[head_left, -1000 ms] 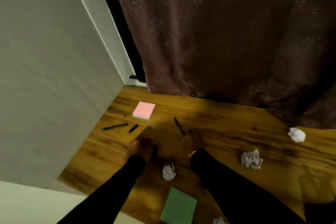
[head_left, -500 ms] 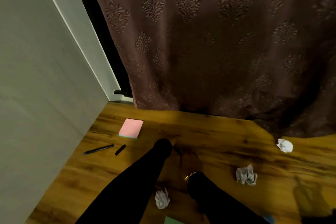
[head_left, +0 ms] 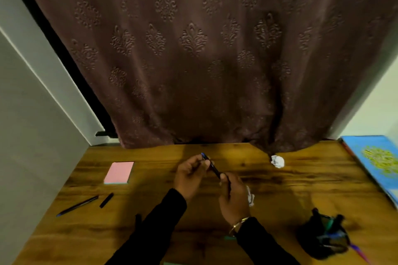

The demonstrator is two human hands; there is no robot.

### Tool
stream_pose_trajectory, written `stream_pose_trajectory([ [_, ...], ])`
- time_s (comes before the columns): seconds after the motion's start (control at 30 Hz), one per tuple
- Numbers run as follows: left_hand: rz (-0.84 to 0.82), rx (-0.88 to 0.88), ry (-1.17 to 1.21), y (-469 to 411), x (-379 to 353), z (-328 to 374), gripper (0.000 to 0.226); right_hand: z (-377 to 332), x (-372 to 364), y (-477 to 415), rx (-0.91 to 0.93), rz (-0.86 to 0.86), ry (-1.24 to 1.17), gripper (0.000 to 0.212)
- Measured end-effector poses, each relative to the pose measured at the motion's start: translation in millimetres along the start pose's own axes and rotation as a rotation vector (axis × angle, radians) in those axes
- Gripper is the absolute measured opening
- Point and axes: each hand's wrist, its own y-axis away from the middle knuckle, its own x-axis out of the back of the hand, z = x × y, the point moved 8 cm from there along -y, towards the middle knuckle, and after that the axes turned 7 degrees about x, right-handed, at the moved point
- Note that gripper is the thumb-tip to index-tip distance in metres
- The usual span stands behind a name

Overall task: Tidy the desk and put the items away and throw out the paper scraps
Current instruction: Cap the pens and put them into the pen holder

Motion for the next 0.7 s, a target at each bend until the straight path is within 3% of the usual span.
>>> stream_pose_trajectory([
  [0.07, -0.002, -0.057, -0.055, 6.5, -20.0, 5.2, 0.011, 4.0, 14.1, 3.4, -0.074, 0.012, -0.106, 0.045],
  [0.23, -0.013, -0.11, -0.106, 11.9, -55.4, 19.4, 0.019, 10.1, 43.6, 8.7, -0.191, -0.004, -0.421, 0.017],
  [0.43, -0.075, -0.138, -0.142, 12.8, -79.5, 22.1, 0.016, 34.3, 61.5, 5.5, -0.208, 0.0, -0.388, 0.026],
  [0.63, -0.069, -0.148, -0.132, 14.6, -87.8, 23.5, 0.015, 33.7, 70.1, 5.0, -0.252, 0.044, -0.485, 0.01],
  [0.7, -0.062, -0.136, -0.114, 15.0, -87.9, 21.9, 0.014, 38.8, 65.3, 7.0, -0.309, 0.016, -0.542, 0.02],
])
